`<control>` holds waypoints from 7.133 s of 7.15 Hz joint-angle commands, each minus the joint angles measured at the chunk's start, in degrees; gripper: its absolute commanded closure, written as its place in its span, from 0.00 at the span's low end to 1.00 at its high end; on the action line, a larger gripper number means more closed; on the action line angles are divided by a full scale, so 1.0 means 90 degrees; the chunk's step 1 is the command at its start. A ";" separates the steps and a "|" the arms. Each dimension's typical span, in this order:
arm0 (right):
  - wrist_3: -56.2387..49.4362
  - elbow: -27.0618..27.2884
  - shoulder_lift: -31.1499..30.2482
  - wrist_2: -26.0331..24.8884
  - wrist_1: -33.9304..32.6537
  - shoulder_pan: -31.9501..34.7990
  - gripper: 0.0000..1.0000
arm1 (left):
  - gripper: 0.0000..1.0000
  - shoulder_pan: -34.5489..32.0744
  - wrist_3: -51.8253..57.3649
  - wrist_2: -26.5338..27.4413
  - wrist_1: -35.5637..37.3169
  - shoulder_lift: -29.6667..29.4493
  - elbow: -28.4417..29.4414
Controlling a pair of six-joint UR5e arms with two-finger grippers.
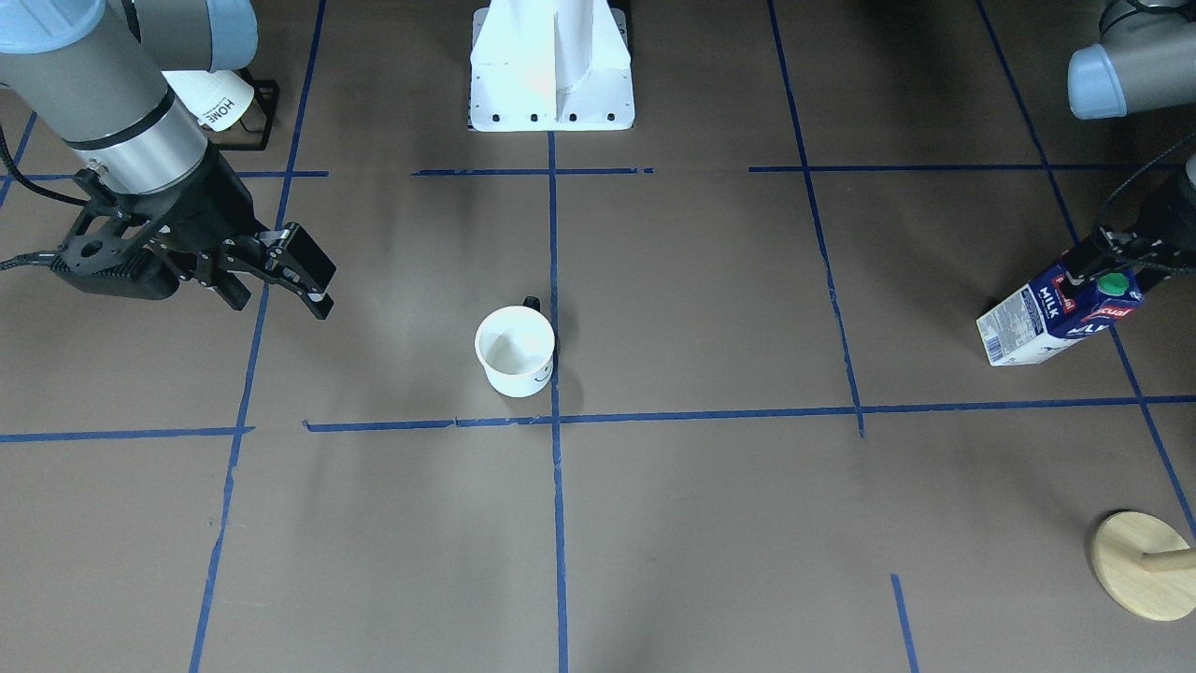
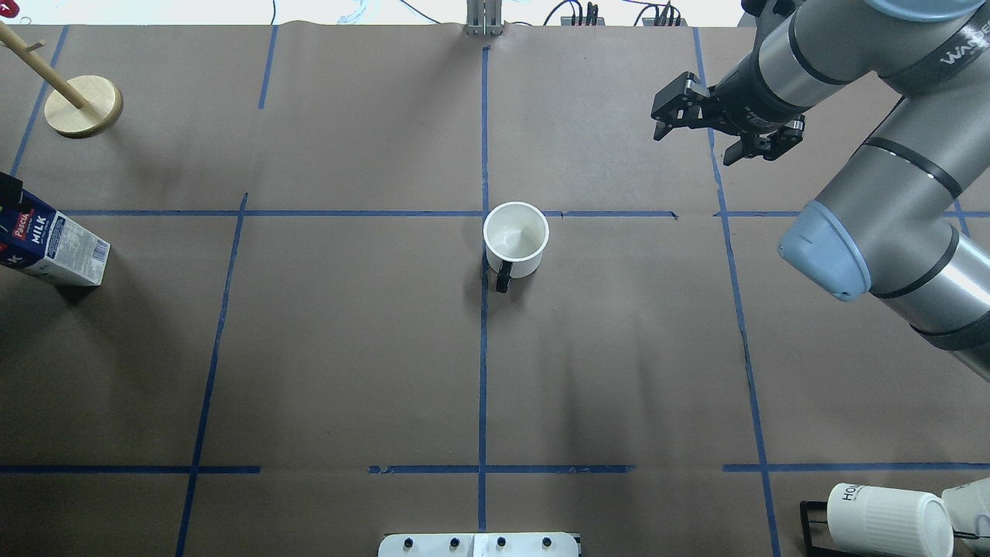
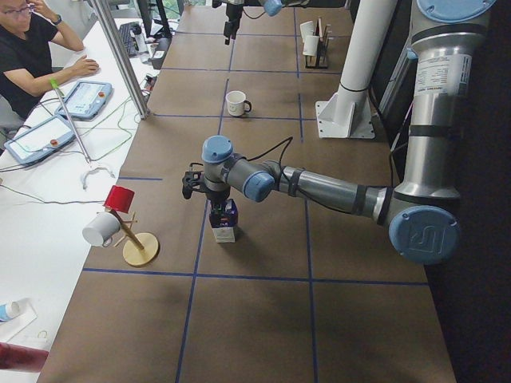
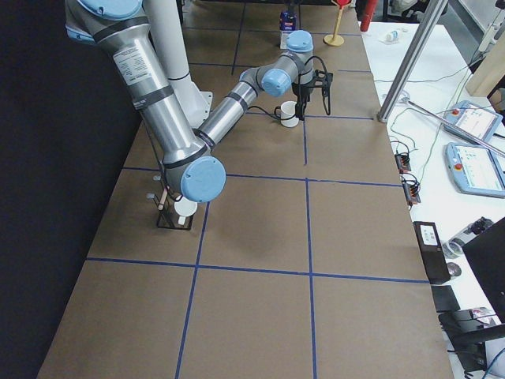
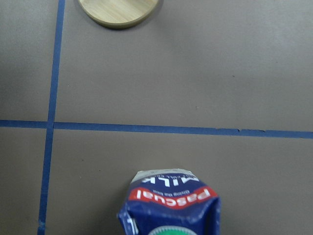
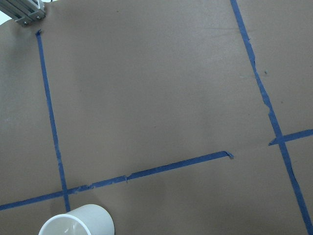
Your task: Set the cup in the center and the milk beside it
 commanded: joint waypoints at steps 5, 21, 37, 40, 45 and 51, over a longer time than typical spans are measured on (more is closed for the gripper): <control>0.0001 0.0059 -0.0005 0.0000 -0.0078 0.0009 0.00 | 0.92 -0.0006 -0.0235 -0.0285 0.0279 0.0049 -0.0332; -0.7353 -0.0361 -0.3354 0.1475 -0.0381 0.3759 0.00 | 0.93 0.3265 -0.3839 0.1374 0.1719 -0.5564 0.1439; -0.7782 -0.1179 -0.3646 0.1515 -0.0381 0.4023 0.00 | 0.00 0.1433 -0.1130 0.0273 0.4167 -0.3872 -0.1143; -0.7695 -0.1220 -0.3686 0.1504 -0.0313 0.4013 0.00 | 0.00 0.0292 0.1102 0.0183 0.4819 -0.2553 -0.1564; -0.7675 -0.1161 -0.3667 0.1553 -0.0303 0.4013 0.00 | 0.00 -0.1607 0.4608 -0.0168 0.3766 0.0122 -0.1069; -0.7665 -0.1122 -0.3599 0.1563 -0.0303 0.4013 0.00 | 0.00 -0.2066 0.4530 -0.0334 0.2468 0.0489 0.0153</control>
